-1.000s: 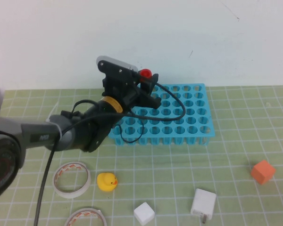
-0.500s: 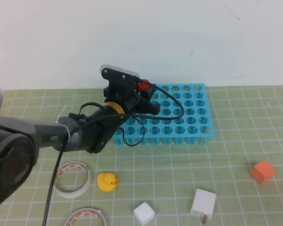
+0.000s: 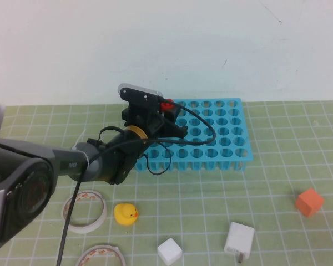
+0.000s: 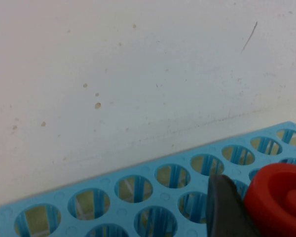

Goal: Place the test tubes

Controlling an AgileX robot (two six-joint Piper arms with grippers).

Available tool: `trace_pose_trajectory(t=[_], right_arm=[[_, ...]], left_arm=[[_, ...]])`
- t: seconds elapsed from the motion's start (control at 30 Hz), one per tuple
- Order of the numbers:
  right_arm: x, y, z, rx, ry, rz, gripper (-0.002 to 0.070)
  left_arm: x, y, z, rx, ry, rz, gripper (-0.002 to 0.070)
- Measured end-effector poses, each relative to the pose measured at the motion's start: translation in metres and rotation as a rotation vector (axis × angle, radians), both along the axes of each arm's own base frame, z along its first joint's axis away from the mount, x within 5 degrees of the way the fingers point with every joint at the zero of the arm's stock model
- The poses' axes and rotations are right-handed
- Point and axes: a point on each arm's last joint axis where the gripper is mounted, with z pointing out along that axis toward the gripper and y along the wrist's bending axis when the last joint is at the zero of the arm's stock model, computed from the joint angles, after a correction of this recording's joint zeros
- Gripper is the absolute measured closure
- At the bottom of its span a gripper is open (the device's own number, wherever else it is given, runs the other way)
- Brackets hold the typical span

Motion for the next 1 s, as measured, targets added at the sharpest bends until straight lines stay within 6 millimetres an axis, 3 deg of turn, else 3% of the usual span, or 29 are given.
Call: trace_pose_trajectory(t=[0.43, 0.87, 1.0], right_arm=[[0.0, 0.0, 0.0, 0.0, 0.0, 0.0, 0.0678], [0.0, 0.0, 0.0, 0.0, 0.0, 0.0, 0.0678], [0.0, 0.0, 0.0, 0.0, 0.0, 0.0, 0.0678]], left_arm=[[0.0, 0.0, -0.002, 0.024, -0.012, 0.001, 0.0419], [0.0, 0.0, -0.002, 0.01, -0.004, 0.001, 0.0242], [-0.001, 0.001, 0.016, 0.016, -0.005, 0.007, 0.0223]])
